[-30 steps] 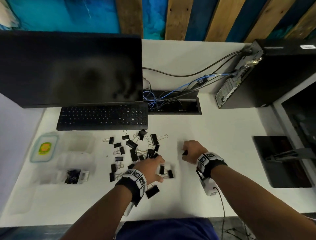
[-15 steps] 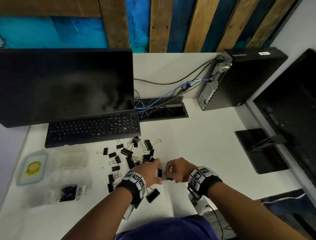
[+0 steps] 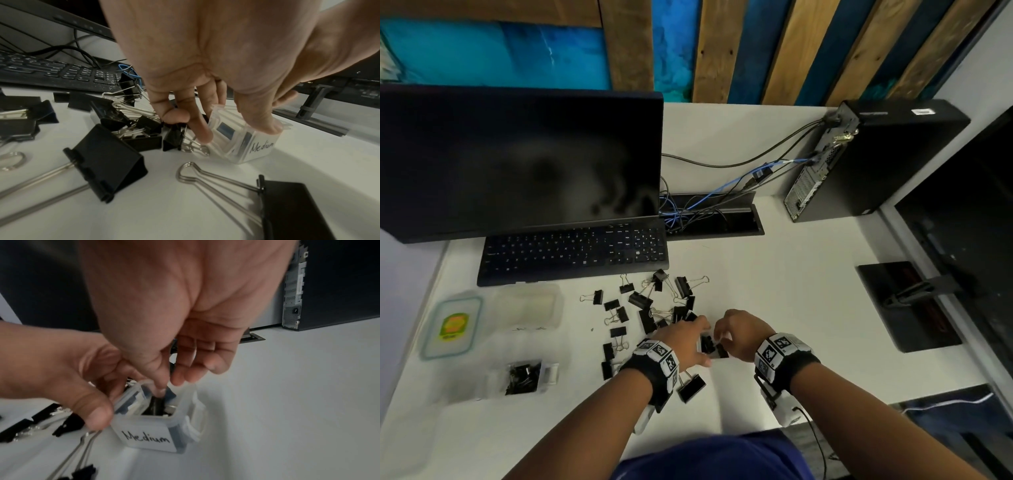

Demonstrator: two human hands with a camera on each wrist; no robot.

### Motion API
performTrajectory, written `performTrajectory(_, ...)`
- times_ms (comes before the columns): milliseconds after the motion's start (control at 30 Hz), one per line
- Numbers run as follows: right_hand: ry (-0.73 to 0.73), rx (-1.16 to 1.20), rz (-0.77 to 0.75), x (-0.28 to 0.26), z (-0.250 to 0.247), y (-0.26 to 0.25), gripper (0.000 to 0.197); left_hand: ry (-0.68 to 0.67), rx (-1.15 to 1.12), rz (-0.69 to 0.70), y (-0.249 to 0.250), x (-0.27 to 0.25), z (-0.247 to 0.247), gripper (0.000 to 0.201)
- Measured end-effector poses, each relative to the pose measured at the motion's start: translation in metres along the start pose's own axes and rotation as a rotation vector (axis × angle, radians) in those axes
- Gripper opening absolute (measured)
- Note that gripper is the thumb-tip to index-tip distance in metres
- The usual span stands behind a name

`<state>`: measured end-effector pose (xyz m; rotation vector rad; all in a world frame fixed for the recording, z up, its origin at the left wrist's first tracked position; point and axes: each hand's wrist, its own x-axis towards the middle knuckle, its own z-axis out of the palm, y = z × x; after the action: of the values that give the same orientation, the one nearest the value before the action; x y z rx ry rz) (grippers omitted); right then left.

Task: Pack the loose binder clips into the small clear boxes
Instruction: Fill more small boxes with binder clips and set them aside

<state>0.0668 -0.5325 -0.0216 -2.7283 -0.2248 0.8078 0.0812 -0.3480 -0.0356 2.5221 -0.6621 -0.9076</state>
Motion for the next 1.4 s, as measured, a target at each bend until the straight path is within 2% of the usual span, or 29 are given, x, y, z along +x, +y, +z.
performTrajectory(133,0.062,0.044,-0.030,-0.002,0.007,0.008,0.020,-0.003,0.008,0.013,-0.001,0.002,0.000,0.066)
performTrajectory(167,0.065,0.085,-0.028,-0.002,0.008,0.008,0.026,-0.005,0.012,0.017,-0.002,0.003,0.000,0.065)
performTrajectory(267,0.007,0.187,-0.020,-0.007,0.011,0.010,0.061,-0.008,0.021,0.028,-0.003,0.005,0.001,0.062)
performTrajectory(333,-0.039,0.202,-0.004,-0.011,0.012,0.012,0.076,-0.005,0.025,0.027,-0.005,0.007,0.002,0.062)
performTrajectory(500,-0.009,0.219,0.054,-0.015,0.016,0.018,0.070,0.000,0.025,0.055,-0.010,0.006,0.002,0.059)
performTrajectory(600,-0.011,0.222,0.090,-0.017,0.019,0.019,0.073,0.179,-0.101,0.044,-0.030,-0.005,-0.009,0.032)
performTrajectory(667,-0.003,0.229,0.096,-0.020,0.021,0.017,0.074,0.321,-0.124,-0.023,-0.052,-0.014,-0.022,0.012)
performTrajectory(733,0.009,0.231,0.105,-0.020,0.023,0.016,0.074,0.386,-0.097,-0.118,-0.075,-0.024,-0.034,0.010)
performTrajectory(867,0.029,0.251,0.100,-0.020,0.023,0.011,0.074,0.331,0.022,-0.244,-0.097,-0.043,-0.042,0.013)
performTrajectory(967,0.040,0.243,0.104,-0.020,0.024,0.007,0.073,0.258,0.103,-0.270,-0.097,-0.054,-0.034,0.012)
performTrajectory(1067,0.049,0.224,0.104,-0.022,0.026,0.004,0.072,0.265,0.157,-0.281,-0.104,-0.066,-0.026,0.013)
performTrajectory(1167,0.047,0.225,0.109,-0.022,0.026,0.004,0.072,0.279,0.163,-0.312,-0.120,-0.078,-0.024,0.015)
performTrajectory(1300,0.048,0.220,0.116,-0.022,0.026,0.002,0.070,0.379,0.058,-0.368,-0.141,-0.090,-0.026,0.011)
performTrajectory(1400,0.050,0.218,0.124,-0.022,0.026,0.002,0.070,0.324,0.021,-0.365,-0.145,-0.094,-0.019,0.016)
